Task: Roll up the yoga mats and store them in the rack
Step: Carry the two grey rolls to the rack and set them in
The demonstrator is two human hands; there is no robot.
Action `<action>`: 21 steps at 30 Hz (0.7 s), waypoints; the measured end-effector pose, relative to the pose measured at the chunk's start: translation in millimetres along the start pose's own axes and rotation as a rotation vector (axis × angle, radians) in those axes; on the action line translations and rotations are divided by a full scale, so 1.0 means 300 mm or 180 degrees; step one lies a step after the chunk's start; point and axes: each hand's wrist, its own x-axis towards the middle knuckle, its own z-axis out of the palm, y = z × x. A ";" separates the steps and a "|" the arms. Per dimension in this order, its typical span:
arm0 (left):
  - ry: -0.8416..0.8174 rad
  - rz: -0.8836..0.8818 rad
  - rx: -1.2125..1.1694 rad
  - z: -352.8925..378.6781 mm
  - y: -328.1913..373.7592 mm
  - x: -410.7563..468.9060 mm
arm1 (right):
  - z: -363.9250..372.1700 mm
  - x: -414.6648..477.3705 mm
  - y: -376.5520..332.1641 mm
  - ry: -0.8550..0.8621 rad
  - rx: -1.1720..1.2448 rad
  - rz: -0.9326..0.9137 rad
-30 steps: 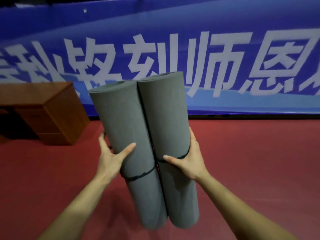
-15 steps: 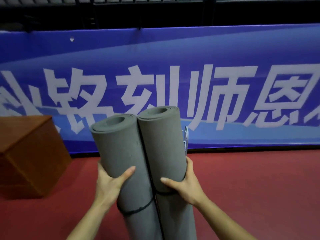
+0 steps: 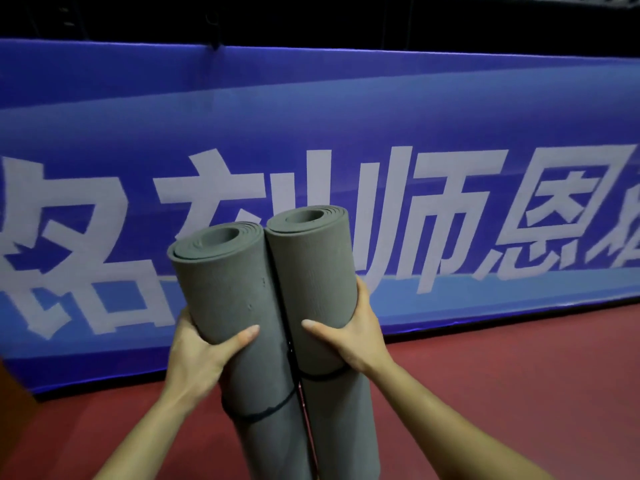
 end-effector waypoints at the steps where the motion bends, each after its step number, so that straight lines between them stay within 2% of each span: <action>1: -0.0006 -0.0016 0.0012 0.013 -0.008 0.084 | 0.028 0.074 0.002 -0.0006 -0.0012 -0.0033; 6: 0.0197 -0.0006 -0.0021 0.035 -0.081 0.489 | 0.172 0.414 0.014 -0.0079 -0.0111 -0.0113; 11: 0.0188 0.0138 -0.0172 0.095 -0.170 0.884 | 0.315 0.753 0.068 0.0148 -0.0134 -0.0265; 15: -0.0011 0.0196 -0.0264 0.142 -0.239 1.150 | 0.421 0.964 0.105 0.0447 -0.0164 -0.0237; 21: -0.0431 0.0165 -0.0243 0.147 -0.356 1.430 | 0.537 1.200 0.175 0.0453 -0.0264 -0.0167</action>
